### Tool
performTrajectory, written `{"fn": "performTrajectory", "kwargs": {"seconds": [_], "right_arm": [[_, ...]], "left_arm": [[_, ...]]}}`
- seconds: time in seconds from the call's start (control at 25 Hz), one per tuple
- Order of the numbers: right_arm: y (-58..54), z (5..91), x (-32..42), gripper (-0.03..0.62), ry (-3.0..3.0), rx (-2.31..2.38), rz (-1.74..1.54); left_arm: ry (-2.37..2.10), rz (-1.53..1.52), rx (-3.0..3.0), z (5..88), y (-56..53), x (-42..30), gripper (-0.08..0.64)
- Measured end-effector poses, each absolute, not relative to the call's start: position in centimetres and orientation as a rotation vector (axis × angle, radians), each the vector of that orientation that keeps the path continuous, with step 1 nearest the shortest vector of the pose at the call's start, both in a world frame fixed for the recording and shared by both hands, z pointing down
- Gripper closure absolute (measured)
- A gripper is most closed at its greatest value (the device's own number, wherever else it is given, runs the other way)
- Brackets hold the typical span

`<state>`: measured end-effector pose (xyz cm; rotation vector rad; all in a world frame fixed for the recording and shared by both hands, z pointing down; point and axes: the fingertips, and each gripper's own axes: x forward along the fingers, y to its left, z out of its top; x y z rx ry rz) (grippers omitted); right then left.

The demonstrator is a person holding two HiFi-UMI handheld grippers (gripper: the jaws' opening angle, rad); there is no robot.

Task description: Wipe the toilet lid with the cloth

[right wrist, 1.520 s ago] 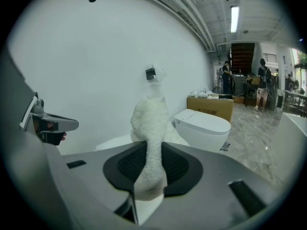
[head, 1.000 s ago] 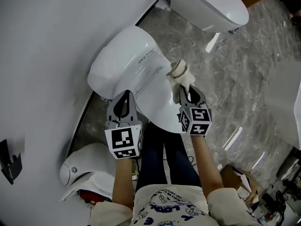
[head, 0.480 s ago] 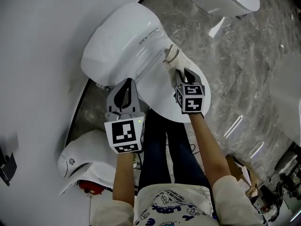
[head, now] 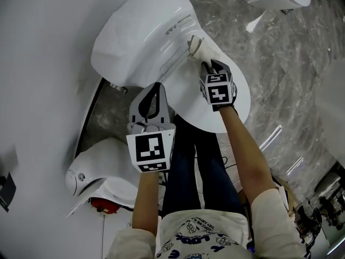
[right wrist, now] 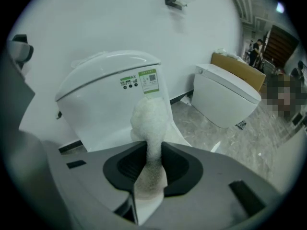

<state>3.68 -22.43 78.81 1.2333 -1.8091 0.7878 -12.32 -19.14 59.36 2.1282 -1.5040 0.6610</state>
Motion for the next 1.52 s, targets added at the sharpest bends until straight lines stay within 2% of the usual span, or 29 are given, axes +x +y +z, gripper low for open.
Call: {"fn": "performTrajectory", "kwargs": {"seconds": [0.36, 0.92, 1.52], "right_arm": [[-22.3, 83.6, 4.3, 0.506, -1.683, 1.103, 0.734], [-22.0, 84.2, 5.2, 0.505, -1.724, 1.051, 0.733], [-15.8, 85.2, 14.9, 0.505, -1.612, 1.215, 0.869]], "left_arm": [[-1.468, 0.688, 2.125, 61.0, -17.6, -12.1, 0.557], [-1.453, 0.713, 2.137, 61.4, -17.2, -11.5, 0.557], [-1.401, 0.738, 2.180, 61.5, -15.2, -8.7, 0.557]]}}
